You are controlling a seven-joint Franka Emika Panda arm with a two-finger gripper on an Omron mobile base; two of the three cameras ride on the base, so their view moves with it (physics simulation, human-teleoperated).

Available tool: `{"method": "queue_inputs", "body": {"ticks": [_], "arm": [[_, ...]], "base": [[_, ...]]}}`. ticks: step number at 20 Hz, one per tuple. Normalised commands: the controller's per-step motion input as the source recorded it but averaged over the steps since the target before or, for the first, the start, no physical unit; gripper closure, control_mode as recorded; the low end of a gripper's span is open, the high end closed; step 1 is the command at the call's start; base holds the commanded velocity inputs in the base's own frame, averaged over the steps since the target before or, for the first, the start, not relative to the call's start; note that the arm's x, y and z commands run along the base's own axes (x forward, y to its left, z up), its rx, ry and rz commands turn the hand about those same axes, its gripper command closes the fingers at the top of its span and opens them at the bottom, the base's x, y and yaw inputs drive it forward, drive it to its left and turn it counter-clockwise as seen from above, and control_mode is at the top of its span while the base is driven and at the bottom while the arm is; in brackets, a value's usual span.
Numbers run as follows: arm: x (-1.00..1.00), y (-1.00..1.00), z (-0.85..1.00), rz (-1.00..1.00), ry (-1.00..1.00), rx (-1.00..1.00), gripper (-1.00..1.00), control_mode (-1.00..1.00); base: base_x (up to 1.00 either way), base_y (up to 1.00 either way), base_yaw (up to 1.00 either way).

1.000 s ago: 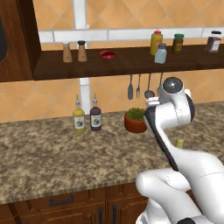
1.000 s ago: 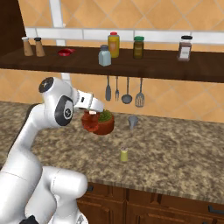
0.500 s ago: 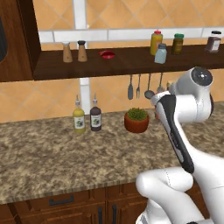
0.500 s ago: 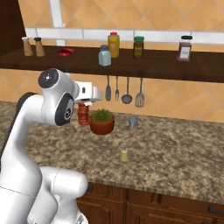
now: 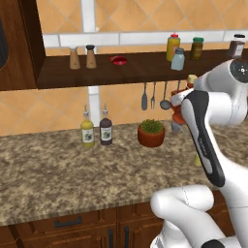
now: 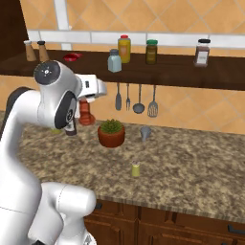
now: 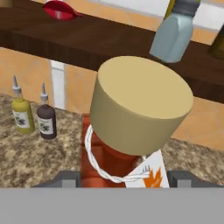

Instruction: Put the shaker and condiment bottle from the counter next to their counterparts in the cabinet.

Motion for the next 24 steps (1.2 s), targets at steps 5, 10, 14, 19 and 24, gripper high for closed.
{"method": "queue_inputs", "body": {"ticks": [5, 10, 14, 19, 24], "arm": [[-0.07, 0.19, 0.54, 0.00, -0.04, 0.00, 1.00, -1.00], [-0.03, 0.18, 0.50, 0.00, -0.01, 0.00, 1.00, -1.00], [0.00, 0.19, 0.52, 0.02, 0.00, 0.00, 1.00, -1.00], [0.01, 0.13, 0.44, 0.03, 0.00, 0.00, 1.00, -1.00], [0.40, 0.10, 0.18, 0.07, 0.00, -0.01, 1.00, -1.00]], "base": [[0.00, 0.00, 0.00], [0.00, 0.00, 0.00], [0.00, 0.00, 0.00], [0.00, 0.00, 0.00], [0.00, 0.00, 0.00]]}}
